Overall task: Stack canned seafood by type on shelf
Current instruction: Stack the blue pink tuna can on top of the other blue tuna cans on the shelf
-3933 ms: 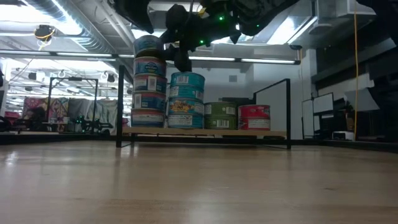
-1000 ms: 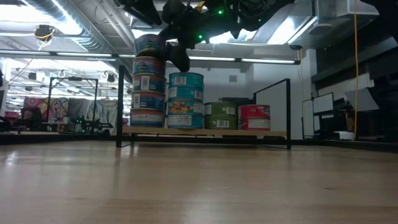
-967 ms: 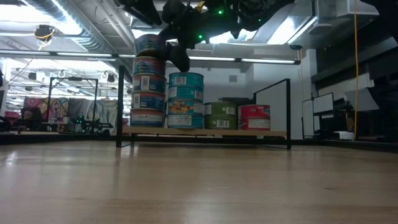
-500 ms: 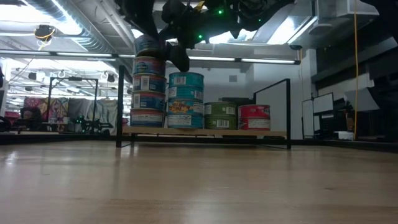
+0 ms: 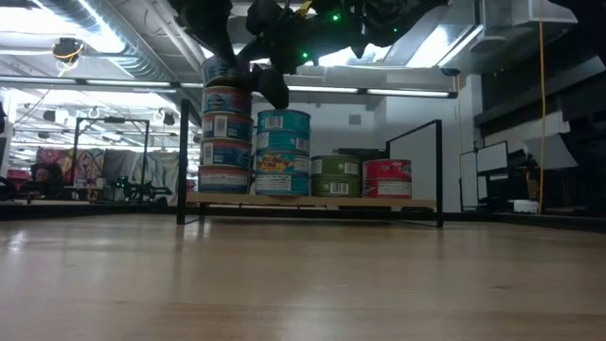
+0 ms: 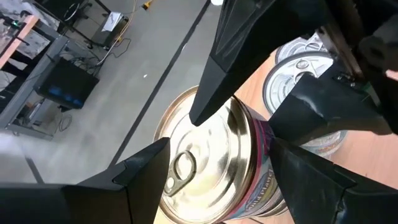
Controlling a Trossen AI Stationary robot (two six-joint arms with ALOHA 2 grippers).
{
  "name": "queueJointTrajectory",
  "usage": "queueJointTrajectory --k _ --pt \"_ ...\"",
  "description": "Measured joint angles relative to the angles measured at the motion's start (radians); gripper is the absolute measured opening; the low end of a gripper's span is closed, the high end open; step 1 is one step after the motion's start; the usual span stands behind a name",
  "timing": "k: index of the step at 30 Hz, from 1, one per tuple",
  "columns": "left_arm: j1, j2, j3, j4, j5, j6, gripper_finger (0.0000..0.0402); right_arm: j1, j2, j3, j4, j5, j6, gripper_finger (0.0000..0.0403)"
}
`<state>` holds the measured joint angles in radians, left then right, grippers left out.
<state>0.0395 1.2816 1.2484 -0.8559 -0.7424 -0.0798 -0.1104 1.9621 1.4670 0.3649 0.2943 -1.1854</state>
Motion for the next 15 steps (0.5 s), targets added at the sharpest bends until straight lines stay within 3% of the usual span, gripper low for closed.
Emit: queueJointTrajectory --k 15 --pt "0.0 0.0 0.0 -0.002 -0.001 0.001 0.0272 0.013 -0.002 0.119 -0.243 0.008 0.029 0.0276"
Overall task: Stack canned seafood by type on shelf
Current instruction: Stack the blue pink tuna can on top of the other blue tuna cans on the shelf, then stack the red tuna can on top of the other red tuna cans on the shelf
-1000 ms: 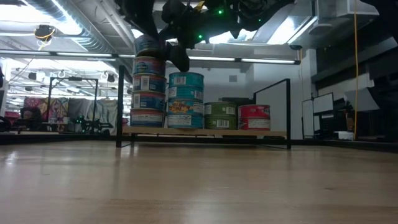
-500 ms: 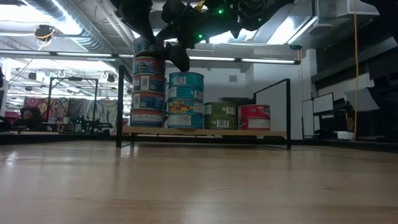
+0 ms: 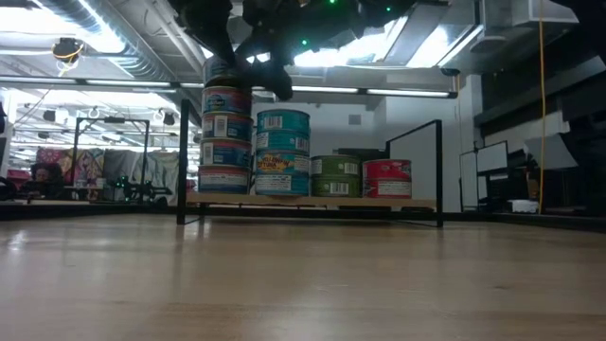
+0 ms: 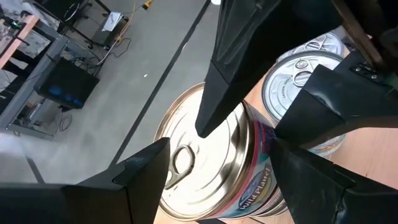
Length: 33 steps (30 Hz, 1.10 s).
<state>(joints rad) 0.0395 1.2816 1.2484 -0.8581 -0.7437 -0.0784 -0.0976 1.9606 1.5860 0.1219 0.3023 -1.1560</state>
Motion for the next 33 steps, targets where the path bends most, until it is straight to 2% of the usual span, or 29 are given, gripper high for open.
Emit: queueJointTrajectory --k 13,19,22,27,33 --pt "0.0 0.0 0.0 -0.055 0.002 -0.002 0.0272 0.038 -0.002 0.002 -0.041 0.004 -0.033 0.0276" --pt "0.0 0.0 0.0 -0.05 0.0 -0.002 0.0272 0.058 -0.002 0.002 -0.042 0.052 -0.057 0.0276" --pt "-0.006 0.0 0.0 -0.05 -0.002 -0.001 0.0272 0.073 -0.002 0.002 -0.043 0.103 -0.088 0.0276" --pt "-0.027 0.0 0.0 -0.049 -0.002 -0.001 0.0272 0.118 -0.013 0.002 -0.052 0.251 -0.149 0.0276" --pt "-0.058 -0.008 0.005 -0.05 -0.002 -0.001 0.0272 0.183 -0.061 0.002 -0.196 0.398 -0.145 0.0276"
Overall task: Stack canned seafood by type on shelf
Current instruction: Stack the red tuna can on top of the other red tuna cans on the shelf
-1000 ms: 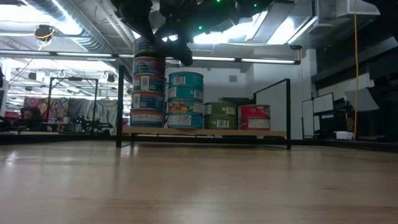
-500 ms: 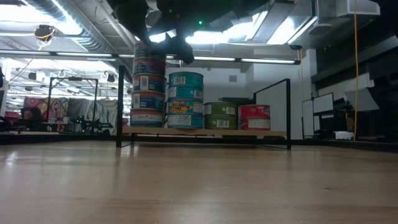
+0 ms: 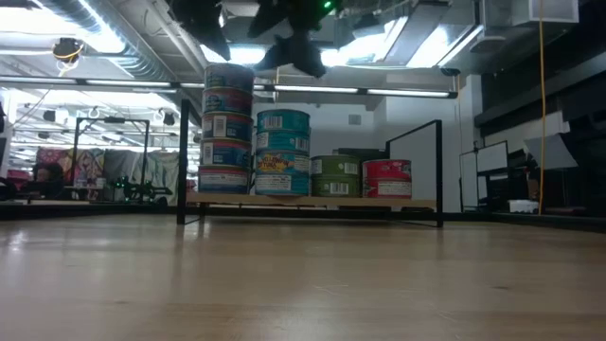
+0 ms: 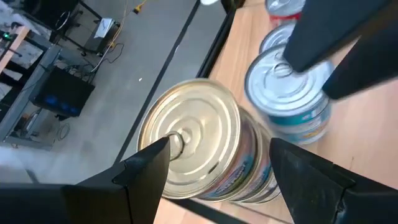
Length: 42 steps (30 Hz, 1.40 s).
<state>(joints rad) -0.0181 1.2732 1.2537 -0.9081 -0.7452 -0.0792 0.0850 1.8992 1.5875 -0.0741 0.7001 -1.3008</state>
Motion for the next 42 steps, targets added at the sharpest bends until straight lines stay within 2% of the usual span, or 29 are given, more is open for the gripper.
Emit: queueJointTrajectory --k 8,12,16,19,22,25,27,33,38,42 --pt "-0.056 -0.017 0.006 0.089 0.006 -0.031 0.0272 0.097 -0.114 0.0 -0.313 0.206 0.273 0.0276" --pt "-0.09 -0.017 0.004 0.152 0.061 -0.037 0.0272 0.152 -0.189 0.0 -0.559 0.274 0.528 0.0276" --pt "-0.121 -0.012 -0.001 0.213 0.124 -0.04 0.0272 0.224 -0.264 0.0 -0.858 0.261 0.875 0.0276" --pt "-0.137 0.006 -0.001 0.251 0.172 -0.05 0.0272 0.285 -0.305 0.0 -1.069 0.131 1.204 0.0276" --pt "-0.15 0.037 -0.001 0.289 0.219 -0.04 0.0272 0.34 -0.324 0.0 -1.215 -0.11 1.504 0.0276" --pt "-0.162 0.079 -0.001 0.329 0.243 -0.015 0.0272 0.393 -0.323 -0.002 -1.291 -0.353 1.699 0.0276" --pt "-0.168 0.108 -0.001 0.353 0.245 0.003 0.0272 0.431 -0.323 -0.021 -1.285 -0.455 1.766 0.0276" --pt "-0.183 0.193 -0.001 0.416 0.246 0.041 0.0272 0.539 -0.319 -0.13 -1.282 -0.532 1.895 0.0276" --pt "-0.193 0.246 -0.002 0.46 0.246 0.046 0.0272 0.59 -0.318 -0.256 -1.262 -0.641 2.113 0.0276" --pt "-0.199 0.28 -0.002 0.479 0.246 0.047 0.0272 0.628 -0.318 -0.361 -1.173 -0.725 2.249 0.0276"
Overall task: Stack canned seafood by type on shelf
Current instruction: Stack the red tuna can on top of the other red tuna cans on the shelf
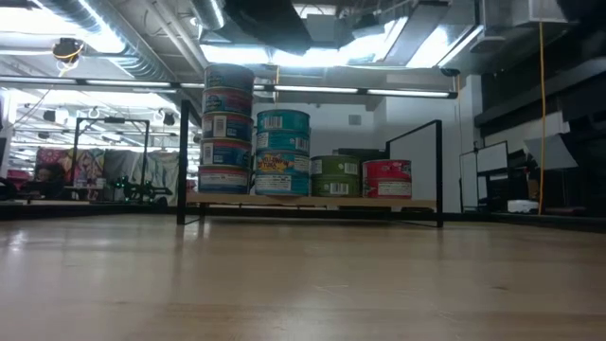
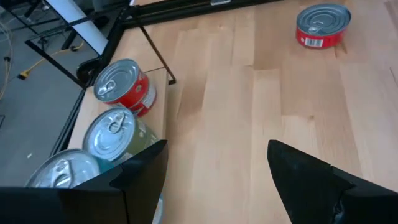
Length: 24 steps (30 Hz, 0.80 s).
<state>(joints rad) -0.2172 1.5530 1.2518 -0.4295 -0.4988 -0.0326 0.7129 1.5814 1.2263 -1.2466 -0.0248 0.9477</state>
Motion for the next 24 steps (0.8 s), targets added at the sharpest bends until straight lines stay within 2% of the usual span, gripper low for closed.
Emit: queueJointTrajectory --k 5,8,24 --pt "-0.006 0.023 0.0 0.008 0.0 0.006 0.0272 0.05 0.0 -0.122 0.193 -0.085 0.023 0.0275" --pt "-0.006 0.028 0.0 0.006 0.001 0.006 0.0272 0.077 0.0 -0.168 0.277 -0.1 0.024 0.0275" --pt "-0.006 0.028 0.0 0.023 0.001 0.006 0.0272 0.156 0.0 -0.261 0.313 -0.063 0.01 0.0275"
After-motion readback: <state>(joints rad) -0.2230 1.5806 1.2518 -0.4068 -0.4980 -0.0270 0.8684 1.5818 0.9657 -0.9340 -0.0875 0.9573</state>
